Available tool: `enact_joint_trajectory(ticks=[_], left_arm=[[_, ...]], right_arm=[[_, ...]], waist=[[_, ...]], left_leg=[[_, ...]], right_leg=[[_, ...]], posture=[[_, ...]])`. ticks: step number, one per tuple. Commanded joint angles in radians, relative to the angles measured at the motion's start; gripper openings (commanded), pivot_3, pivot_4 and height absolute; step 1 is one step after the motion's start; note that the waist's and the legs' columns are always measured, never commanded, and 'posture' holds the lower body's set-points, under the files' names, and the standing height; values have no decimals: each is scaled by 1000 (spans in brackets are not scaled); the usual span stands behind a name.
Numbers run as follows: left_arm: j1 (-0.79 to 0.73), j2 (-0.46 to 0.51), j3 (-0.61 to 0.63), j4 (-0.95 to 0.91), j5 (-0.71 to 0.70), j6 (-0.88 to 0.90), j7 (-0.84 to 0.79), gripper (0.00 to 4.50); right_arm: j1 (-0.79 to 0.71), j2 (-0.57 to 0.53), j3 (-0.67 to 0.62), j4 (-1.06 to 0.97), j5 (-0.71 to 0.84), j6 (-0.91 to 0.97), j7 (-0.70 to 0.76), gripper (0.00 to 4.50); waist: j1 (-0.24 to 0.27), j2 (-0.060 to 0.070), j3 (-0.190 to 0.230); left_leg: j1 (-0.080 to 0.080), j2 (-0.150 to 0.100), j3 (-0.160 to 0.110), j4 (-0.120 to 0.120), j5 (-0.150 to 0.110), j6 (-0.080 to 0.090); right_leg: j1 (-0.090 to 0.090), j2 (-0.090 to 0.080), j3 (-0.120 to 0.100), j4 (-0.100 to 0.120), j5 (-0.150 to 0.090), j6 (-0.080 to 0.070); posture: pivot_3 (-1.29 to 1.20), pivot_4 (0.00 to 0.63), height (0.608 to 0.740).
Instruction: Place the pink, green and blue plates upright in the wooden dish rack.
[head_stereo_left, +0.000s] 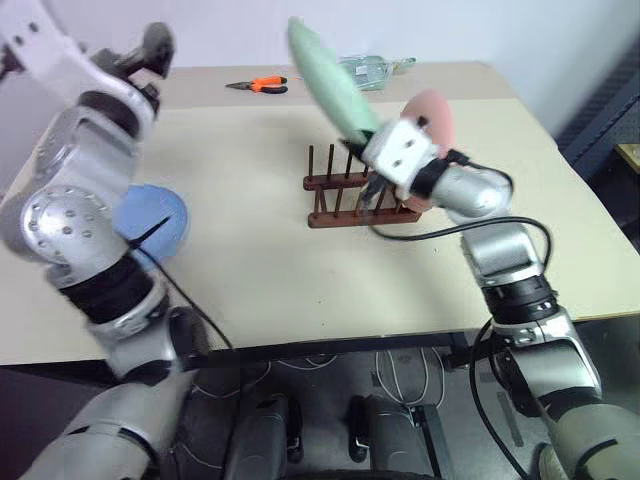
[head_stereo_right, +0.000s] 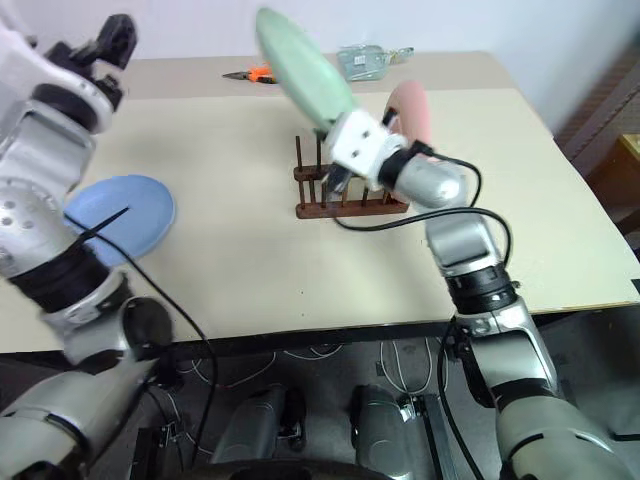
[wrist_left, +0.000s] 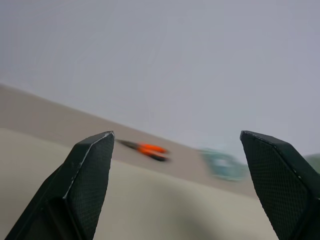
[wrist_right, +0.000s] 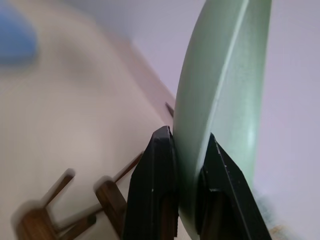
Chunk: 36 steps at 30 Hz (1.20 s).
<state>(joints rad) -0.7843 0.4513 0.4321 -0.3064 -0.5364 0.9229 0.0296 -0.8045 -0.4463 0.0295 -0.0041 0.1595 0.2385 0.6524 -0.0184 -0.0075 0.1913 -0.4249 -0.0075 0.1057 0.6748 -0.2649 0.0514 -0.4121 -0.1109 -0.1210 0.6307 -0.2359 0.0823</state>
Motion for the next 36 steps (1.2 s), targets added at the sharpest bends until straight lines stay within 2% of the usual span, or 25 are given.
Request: enact_joint_trajectory(ticks=[1, 4, 6, 10, 17, 23, 30, 35, 36], left_arm=[[189, 92, -213, -23, 76, -162, -269, 4114], [352, 169, -340, -39, 130, -289, -451, 4114], [423, 205, -396, -49, 147, -342, -546, 4114], [475, 205, -425, -58, 137, -384, -621, 4114], [471, 182, -415, -48, 138, -384, -639, 4114], [476, 177, -410, -57, 133, -375, -645, 4114], [482, 170, -414, -75, 130, -365, -641, 4114], [486, 154, -403, -77, 115, -344, -626, 4192], [485, 150, -398, -77, 115, -335, -618, 4500]], right_arm=[[-62, -14, -170, -102, 296, 311, 21, 0], [-101, 10, -297, -120, 491, 540, -72, 0], [-104, 19, -338, -137, 572, 638, -122, 0], [-106, 57, -405, -151, 678, 782, -268, 0], [-67, 60, -387, -195, 703, 851, -379, 0], [-41, 53, -355, -196, 685, 848, -415, 0], [-25, 30, -259, -183, 598, 825, -405, 0], [-28, -20, -153, -185, 479, 701, -328, 2113], [-26, -40, -121, -190, 434, 653, -309, 2617]], waist=[[9, 0, 0], [8, 0, 0], [4, 0, 0], [4, 0, 0], [6, 1, -1], [5, 1, -1], [6, 1, -1], [6, 1, -1], [6, 1, -1]], left_leg=[[0, 0, 0, 0, 0, 0], [-1, 0, -1, 1, -2, -3], [-2, 0, 0, -1, -2, -3], [-3, -1, 2, -9, 0, -7], [-3, 0, 3, -10, 3, -4], [-3, 0, 4, -10, 3, -4], [-3, 0, 4, -10, 3, -4], [-3, 0, 4, -10, 3, -4], [-3, 0, 4, -10, 3, -4]], right_leg=[[0, -1, 0, 0, 0, 0], [-1, -5, 0, -1, 0, -1], [-4, -6, 1, -1, 0, -1], [-11, -8, 3, 0, 0, -5], [-12, -6, 3, 1, 0, -6], [-12, -5, 3, 2, 0, -6], [-12, -5, 3, 2, 0, -6], [-12, -5, 3, 2, 0, -6], [-12, -5, 3, 2, -1, -6]], posture=[[0, 150, 740], [0, 150, 740], [0, 150, 740], [0, 150, 740], [0, 150, 740], [0, 150, 740], [0, 150, 740], [0, 150, 740], [0, 150, 740]])
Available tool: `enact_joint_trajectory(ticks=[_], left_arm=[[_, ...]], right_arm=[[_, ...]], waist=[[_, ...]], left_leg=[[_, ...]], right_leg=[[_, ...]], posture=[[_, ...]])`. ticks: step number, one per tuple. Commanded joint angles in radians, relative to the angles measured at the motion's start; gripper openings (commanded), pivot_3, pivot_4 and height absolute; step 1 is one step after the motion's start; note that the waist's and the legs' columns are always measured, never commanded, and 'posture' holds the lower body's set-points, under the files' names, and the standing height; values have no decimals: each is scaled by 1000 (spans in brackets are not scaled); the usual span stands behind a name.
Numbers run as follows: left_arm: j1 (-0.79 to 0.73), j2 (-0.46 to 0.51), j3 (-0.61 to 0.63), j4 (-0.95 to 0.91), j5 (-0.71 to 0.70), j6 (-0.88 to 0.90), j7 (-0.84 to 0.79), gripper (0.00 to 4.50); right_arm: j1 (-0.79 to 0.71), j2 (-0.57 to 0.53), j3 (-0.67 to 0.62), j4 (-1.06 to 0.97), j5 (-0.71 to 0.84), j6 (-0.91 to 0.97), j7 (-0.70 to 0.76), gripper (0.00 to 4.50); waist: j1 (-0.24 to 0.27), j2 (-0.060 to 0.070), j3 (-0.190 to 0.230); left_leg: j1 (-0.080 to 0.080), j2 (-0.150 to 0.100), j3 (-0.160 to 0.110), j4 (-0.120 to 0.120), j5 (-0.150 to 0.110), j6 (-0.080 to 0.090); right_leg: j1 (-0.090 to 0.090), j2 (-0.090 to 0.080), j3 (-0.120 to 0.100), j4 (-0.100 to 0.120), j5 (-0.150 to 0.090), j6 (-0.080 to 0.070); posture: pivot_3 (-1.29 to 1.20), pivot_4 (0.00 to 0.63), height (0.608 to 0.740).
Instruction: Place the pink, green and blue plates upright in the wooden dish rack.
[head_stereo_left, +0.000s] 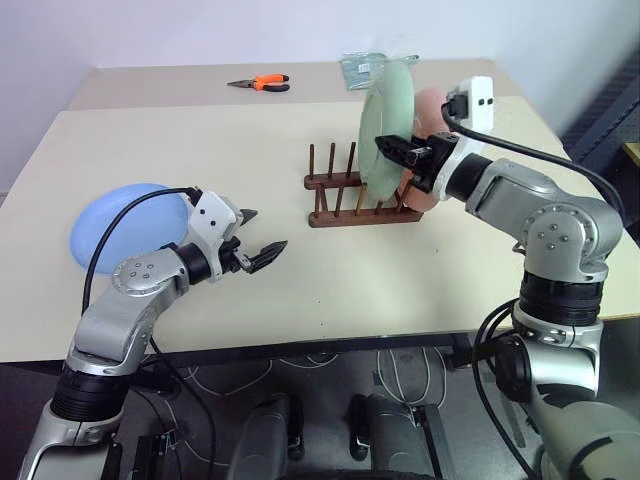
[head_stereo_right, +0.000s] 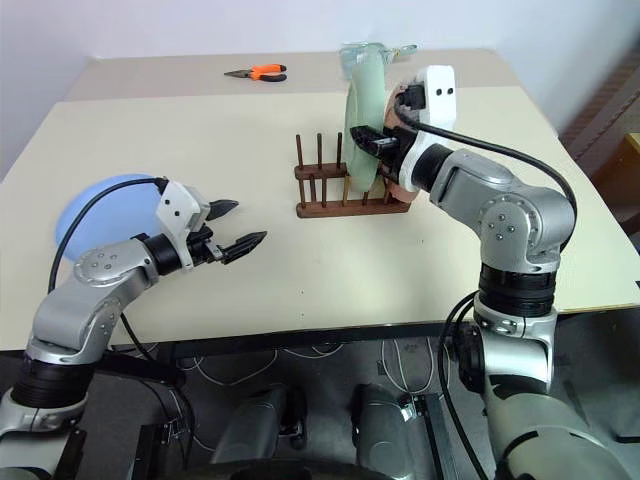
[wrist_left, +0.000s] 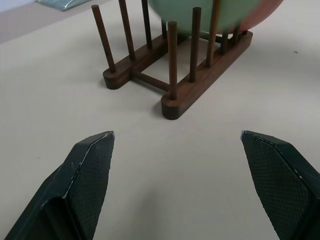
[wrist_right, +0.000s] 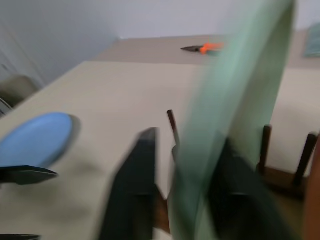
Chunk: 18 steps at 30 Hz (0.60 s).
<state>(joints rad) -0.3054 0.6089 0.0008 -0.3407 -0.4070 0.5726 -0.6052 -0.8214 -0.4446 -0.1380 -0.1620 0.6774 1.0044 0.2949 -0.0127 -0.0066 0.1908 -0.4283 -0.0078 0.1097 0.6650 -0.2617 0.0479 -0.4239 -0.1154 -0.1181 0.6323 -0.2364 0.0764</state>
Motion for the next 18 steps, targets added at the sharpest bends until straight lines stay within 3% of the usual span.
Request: enact_joint_trajectory(ticks=[1, 6, 8, 12, 14, 16, 18], left_arm=[[8, -9, 39, -45, -17, 18, 16, 4500], [-34, -90, 148, -7, -28, 28, 152, 4500], [-94, -155, 251, 50, -32, 42, 294, 4500], [-260, -244, 466, 200, 107, 130, 761, 4500], [-281, -248, 548, 223, 215, 223, 965, 4500], [-283, -259, 610, 207, 255, 266, 1063, 4500], [-304, -293, 695, 186, 236, 329, 1121, 4500]], right_arm=[[-5, -62, 78, -36, -127, -153, 65, 3153], [-4, -131, 169, -28, -319, -410, 136, 3153], [-18, -143, 182, -24, -385, -532, 161, 3153], [-39, -141, 195, -23, -448, -702, 223, 3153], [-26, -133, 224, -58, -437, -732, 290, 3694], [-12, -124, 251, -78, -441, -752, 335, 4478], [16, -106, 286, -94, -440, -752, 370, 4478]], waist=[[0, 0, 0], [1, -1, 0], [2, -1, 0], [-1, -2, 0], [-4, -3, -1], [-6, -3, 0], [1, -5, 0]], left_leg=[[0, 0, 0, 0, 0, 0], [0, 0, 0, 0, 0, 0], [0, 0, 0, 1, 0, 0], [0, 1, -1, 2, 0, 0], [1, 1, -1, 2, 0, 0], [2, 1, 0, 1, 0, 0], [1, 2, 0, 1, 0, 0]], right_leg=[[0, 0, 0, 0, 0, 0], [0, 0, 0, 0, 0, 0], [0, 1, 0, 0, 0, 0], [1, 1, 0, 0, 0, 0], [2, 1, 0, 0, 0, 0], [2, 2, 0, 0, 0, 1], [2, 2, -1, 0, 0, 1]], posture=[[0, 150, 740], [0, 150, 740], [0, 150, 740], [0, 150, 740], [0, 150, 740], [0, 150, 740], [0, 150, 740]])
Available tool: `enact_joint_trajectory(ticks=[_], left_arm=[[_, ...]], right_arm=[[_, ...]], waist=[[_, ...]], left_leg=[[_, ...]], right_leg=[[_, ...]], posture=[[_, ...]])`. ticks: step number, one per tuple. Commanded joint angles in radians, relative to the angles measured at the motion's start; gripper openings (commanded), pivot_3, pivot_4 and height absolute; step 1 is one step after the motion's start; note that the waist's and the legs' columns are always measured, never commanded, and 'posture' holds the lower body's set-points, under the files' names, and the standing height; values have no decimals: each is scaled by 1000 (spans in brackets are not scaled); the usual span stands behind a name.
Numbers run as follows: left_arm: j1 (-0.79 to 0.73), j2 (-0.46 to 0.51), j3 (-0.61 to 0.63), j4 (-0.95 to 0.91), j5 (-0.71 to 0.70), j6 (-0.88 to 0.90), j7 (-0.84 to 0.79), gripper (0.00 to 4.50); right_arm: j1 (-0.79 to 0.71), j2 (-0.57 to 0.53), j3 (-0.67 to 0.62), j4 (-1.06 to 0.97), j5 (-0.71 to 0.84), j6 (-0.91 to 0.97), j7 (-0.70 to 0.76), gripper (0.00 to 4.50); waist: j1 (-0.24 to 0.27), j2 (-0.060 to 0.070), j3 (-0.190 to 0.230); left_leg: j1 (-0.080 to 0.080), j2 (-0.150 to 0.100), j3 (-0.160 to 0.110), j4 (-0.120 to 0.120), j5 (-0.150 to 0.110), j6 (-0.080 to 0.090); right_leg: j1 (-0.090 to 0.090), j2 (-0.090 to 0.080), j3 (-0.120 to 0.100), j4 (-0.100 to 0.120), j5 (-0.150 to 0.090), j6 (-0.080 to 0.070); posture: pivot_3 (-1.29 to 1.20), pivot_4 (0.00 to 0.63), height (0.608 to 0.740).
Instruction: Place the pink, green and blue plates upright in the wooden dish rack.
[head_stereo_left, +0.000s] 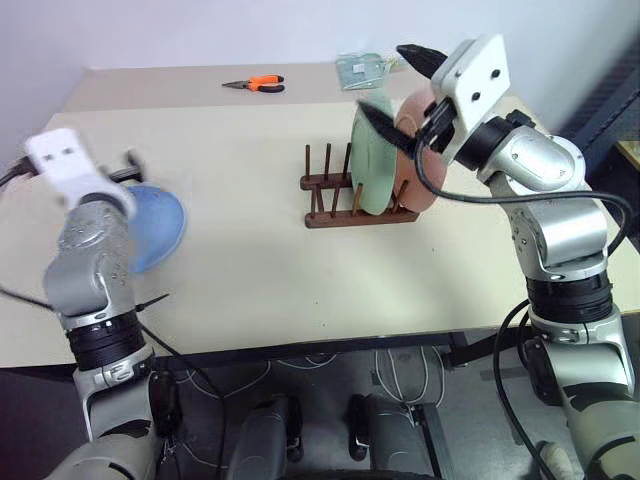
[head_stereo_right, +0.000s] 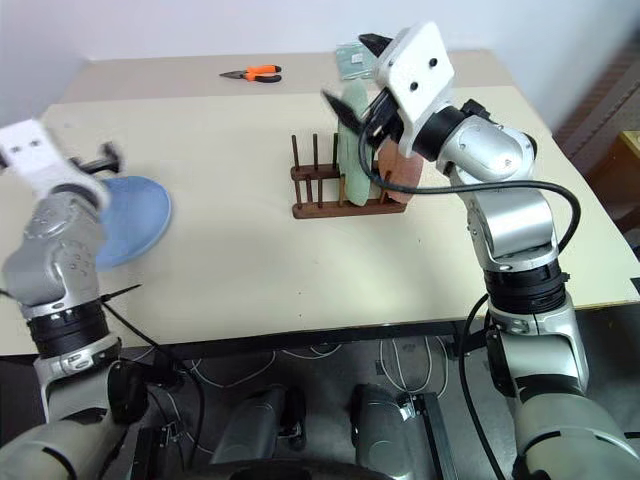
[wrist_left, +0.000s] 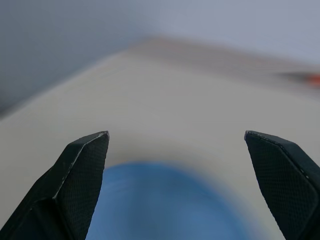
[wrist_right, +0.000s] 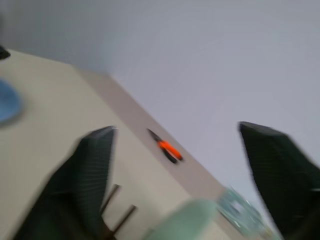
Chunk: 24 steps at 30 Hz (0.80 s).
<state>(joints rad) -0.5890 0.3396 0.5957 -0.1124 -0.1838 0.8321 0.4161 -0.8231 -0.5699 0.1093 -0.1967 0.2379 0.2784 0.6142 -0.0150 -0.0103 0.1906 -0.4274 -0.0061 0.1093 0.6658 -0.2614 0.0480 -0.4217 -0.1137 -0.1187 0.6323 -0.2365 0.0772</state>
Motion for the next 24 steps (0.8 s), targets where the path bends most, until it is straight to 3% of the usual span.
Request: enact_joint_trajectory(ticks=[1, 6, 9, 13, 19, 24], left_arm=[[-28, -40, 138, -56, 1, 111, 118, 4500], [-59, -137, 298, -85, -111, 293, 113, 4500], [-60, -168, 333, -82, -153, 361, 78, 4500], [-64, -193, 373, -86, -186, 361, 62, 3324], [-81, -181, 332, -85, -186, 346, 42, 137], [-51, -54, -21, -166, -153, 172, -198, 62]], right_arm=[[35, 25, 58, -68, -5, -33, 68, 4478], [92, 46, 107, -69, -37, -69, 115, 4478], [103, 53, 116, -58, -53, -86, 129, 4478], [121, 54, 123, -47, -82, -108, 141, 4500], [140, 53, 121, -40, -126, -120, 136, 4500], [138, 44, 120, -7, -185, -141, 126, 4500]], waist=[[9, -2, -1], [31, -5, -2], [27, -5, -2], [25, -5, -2], [27, -5, -2], [27, -6, -2]], left_leg=[[0, 0, 0, 0, 0, 0], [0, -1, -3, 3, 0, 0], [0, -2, -4, 3, 0, 0], [2, -1, -4, 2, 0, -2], [2, -1, -4, 3, 0, -2], [3, -1, -4, 3, 0, -2]], right_leg=[[0, 0, 0, 0, 0, 0], [4, -2, -3, -2, 0, 0], [4, -2, -3, -2, 0, 1], [5, -1, -3, -1, 0, 0], [6, -1, -3, -1, 0, 0], [6, 0, -3, -1, 0, 0]], posture=[[0, 150, 740], [0, 150, 740], [0, 150, 740], [0, 150, 740], [0, 150, 740], [0, 150, 740]])
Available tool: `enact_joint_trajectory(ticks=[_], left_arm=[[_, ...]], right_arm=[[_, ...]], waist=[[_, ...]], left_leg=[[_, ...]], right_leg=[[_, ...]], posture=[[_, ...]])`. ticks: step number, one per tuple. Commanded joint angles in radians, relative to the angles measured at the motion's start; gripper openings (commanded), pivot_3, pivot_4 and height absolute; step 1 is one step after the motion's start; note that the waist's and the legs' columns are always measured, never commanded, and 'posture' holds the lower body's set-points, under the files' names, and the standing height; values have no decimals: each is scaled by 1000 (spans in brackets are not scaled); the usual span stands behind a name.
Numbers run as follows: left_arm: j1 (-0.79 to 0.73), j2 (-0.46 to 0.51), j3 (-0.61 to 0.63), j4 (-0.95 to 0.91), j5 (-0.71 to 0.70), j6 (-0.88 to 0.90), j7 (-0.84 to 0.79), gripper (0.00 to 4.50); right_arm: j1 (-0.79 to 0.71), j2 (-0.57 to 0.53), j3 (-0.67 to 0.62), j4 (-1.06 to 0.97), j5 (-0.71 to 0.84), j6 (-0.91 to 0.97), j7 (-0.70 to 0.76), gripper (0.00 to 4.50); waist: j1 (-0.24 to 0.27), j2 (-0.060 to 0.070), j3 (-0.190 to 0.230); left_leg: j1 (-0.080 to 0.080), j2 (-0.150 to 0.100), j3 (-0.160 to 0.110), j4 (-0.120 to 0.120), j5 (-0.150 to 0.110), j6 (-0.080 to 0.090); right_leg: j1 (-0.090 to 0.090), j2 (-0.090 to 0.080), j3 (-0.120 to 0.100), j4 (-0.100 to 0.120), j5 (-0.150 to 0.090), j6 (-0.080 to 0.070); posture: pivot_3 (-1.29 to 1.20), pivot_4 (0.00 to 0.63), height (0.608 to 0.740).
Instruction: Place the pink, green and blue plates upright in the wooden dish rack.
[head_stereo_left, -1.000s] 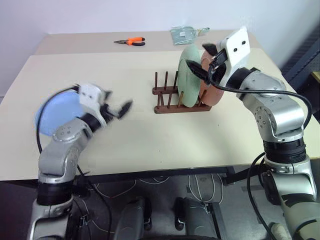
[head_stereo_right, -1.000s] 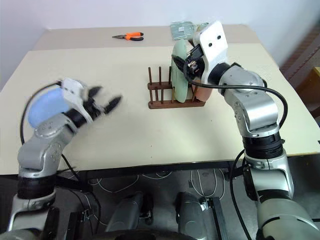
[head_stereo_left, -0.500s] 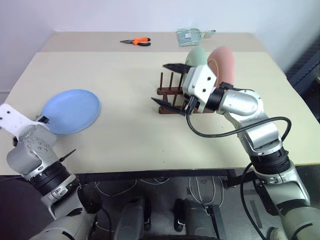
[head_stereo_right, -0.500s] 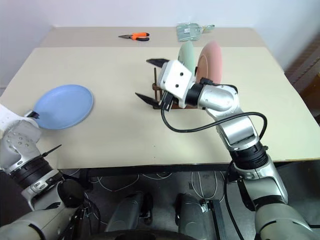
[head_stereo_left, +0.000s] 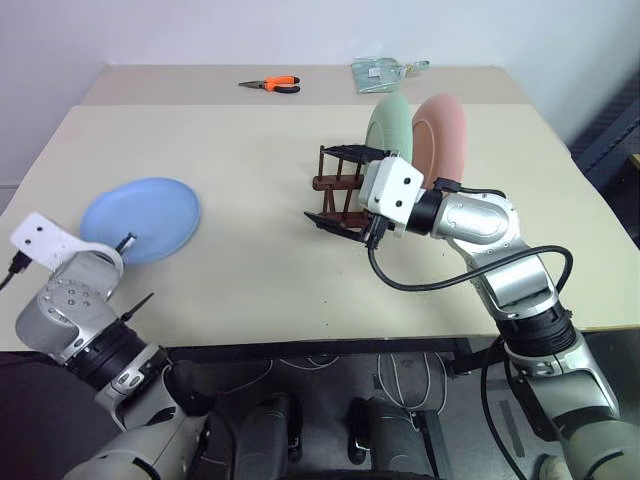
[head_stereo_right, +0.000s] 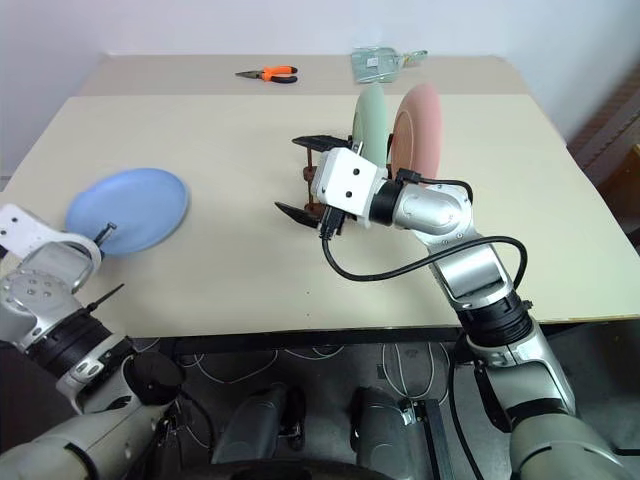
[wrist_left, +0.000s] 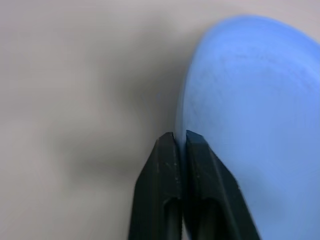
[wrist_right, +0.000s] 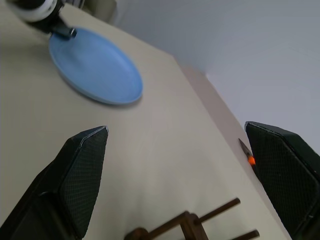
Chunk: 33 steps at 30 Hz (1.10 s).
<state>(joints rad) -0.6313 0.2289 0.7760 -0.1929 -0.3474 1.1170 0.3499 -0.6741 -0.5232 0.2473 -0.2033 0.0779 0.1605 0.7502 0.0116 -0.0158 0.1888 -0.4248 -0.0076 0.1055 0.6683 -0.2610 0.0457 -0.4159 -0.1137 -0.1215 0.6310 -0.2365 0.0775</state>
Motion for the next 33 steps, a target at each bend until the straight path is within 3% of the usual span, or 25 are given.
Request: enact_joint_trajectory(ticks=[1, 4, 7, 16, 19, 24, 26, 27, 30, 33], left_arm=[[-26, 65, -250, -113, 1, -147, -172, 62], [-92, 78, -356, -184, -36, -191, -261, 62], [-153, 96, -408, -216, -69, -127, -298, 62], [-297, 39, -398, -270, -134, 60, -234, 62], [-297, 30, -400, -298, -142, 105, -227, 0], [-286, 28, -396, -308, -133, 125, -235, 0], [-281, 26, -395, -306, -136, 123, -243, 0], [-281, 20, -388, -304, -140, 115, -246, 0], [-332, -31, -280, -266, -157, 35, -201, 969], [-396, -13, -130, -169, -103, -180, -99, 2428]], right_arm=[[-16, -3, -16, 7, -29, -27, 0, 4500], [-40, 8, 6, 35, -51, -54, 21, 4500], [-91, 45, 59, 98, -135, -134, -4, 4500], [-274, 189, 138, 428, -350, -327, -169, 4500], [-293, 206, 140, 476, -383, -376, -205, 3649], [-280, 208, 131, 470, -394, -411, -212, 1050], [-274, 201, 131, 459, -403, -421, -212, 200], [-272, 197, 130, 453, -410, -426, -213, 44], [-266, 191, 119, 434, -419, -425, -217, 0], [-258, 199, 81, 388, -362, -391, -196, 0]], waist=[[1, 0, 0], [-1, 0, 0], [-17, 0, 0], [-29, 1, 1], [-23, 0, 1], [-27, 0, 1], [-28, 0, 1], [-29, 1, 1], [-28, 1, 1], [-27, -1, 2]], left_leg=[[0, 0, 0, 0, 0, 0], [-1, 0, 0, 0, 0, 0], [0, 0, 0, -1, 0, 0], [1, 2, 0, -2, 2, -3], [1, 2, -1, -2, 2, -3], [1, 2, -1, -2, 2, -3], [1, 2, -1, -2, 2, -3], [1, 2, -1, -2, 2, -3], [1, 2, -1, -2, 2, -3], [0, 2, -2, -1, 2, -3]], right_leg=[[0, 0, 0, 0, 0, 0], [0, -1, 0, -1, 0, 0], [-1, 0, 0, 0, 0, 0], [-1, 2, 1, 0, 0, -1], [0, 2, 1, 0, 0, -1], [0, 2, 1, 0, 0, -1], [0, 3, 1, 0, 0, -1], [0, 3, 1, 0, 0, -1], [0, 3, 1, 0, 0, -1], [0, 3, 1, 0, 0, -1]], posture=[[0, 150, 740], [0, 150, 740], [0, 150, 740], [0, 150, 740], [0, 150, 740], [0, 150, 740], [0, 150, 740], [0, 150, 740], [0, 150, 740], [0, 150, 740]])
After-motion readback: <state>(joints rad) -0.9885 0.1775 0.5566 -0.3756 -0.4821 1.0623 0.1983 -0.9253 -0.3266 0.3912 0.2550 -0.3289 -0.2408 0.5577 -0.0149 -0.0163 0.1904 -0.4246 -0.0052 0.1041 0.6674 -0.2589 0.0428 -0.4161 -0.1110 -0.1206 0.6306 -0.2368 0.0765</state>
